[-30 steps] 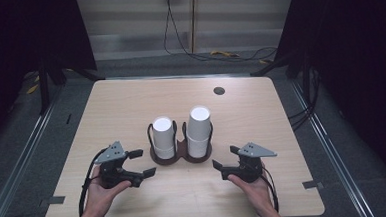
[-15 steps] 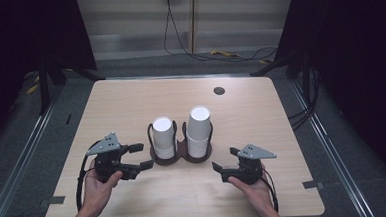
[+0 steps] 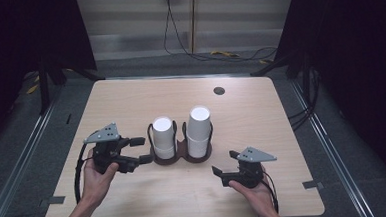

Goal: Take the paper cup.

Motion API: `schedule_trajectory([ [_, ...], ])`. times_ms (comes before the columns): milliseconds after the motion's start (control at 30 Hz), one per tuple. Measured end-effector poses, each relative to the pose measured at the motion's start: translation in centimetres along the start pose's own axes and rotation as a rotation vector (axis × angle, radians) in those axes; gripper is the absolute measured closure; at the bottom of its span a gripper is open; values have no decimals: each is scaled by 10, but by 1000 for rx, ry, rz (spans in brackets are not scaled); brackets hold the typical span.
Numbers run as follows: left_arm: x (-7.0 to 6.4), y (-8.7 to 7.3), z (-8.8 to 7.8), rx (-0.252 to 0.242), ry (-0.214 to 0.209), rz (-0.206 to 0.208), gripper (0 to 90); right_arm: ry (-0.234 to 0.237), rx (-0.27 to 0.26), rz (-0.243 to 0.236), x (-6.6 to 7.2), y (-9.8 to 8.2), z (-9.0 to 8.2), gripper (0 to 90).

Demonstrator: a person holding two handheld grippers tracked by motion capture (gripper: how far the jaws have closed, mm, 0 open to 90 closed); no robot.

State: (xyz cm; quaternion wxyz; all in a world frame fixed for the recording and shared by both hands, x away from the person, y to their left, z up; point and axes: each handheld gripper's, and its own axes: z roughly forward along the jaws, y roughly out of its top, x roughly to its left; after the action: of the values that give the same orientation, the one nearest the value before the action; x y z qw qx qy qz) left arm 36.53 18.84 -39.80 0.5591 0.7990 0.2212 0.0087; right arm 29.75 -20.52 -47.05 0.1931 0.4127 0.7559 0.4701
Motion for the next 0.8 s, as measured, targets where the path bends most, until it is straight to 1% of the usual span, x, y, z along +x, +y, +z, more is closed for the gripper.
schedule_trajectory([
  [33,0,3,1,10,11,8,241,6,3,-3,-1,-1,-2,141],
  [67,1,5,2,13,20,14,243,8,1,5,-2,-1,-2,139],
  [133,3,9,4,7,29,8,237,14,7,7,-3,-3,-1,139],
  [167,5,11,4,6,39,18,237,16,11,13,-2,-3,-1,139],
  [233,6,13,5,-13,62,16,236,20,9,10,-1,-4,0,140],
  [267,7,15,5,-11,73,23,235,20,2,9,0,-4,0,140],
  [333,10,19,6,-5,79,23,234,27,2,4,1,-5,1,141],
  [400,12,21,8,-10,97,21,233,30,1,10,2,-4,2,141],
  [467,17,24,10,15,99,22,211,32,-1,0,3,-4,2,141],
  [533,23,26,12,21,91,-2,210,34,0,-2,3,-3,3,141],
  [567,25,27,14,26,90,-2,210,33,-1,-4,3,-3,3,141],
  [633,26,30,18,41,109,8,225,37,3,-1,3,-3,3,141],
  [733,26,35,25,70,116,30,232,36,5,-1,3,-4,3,141],
  [800,27,38,28,79,126,36,233,37,2,-1,3,-4,3,141],
])
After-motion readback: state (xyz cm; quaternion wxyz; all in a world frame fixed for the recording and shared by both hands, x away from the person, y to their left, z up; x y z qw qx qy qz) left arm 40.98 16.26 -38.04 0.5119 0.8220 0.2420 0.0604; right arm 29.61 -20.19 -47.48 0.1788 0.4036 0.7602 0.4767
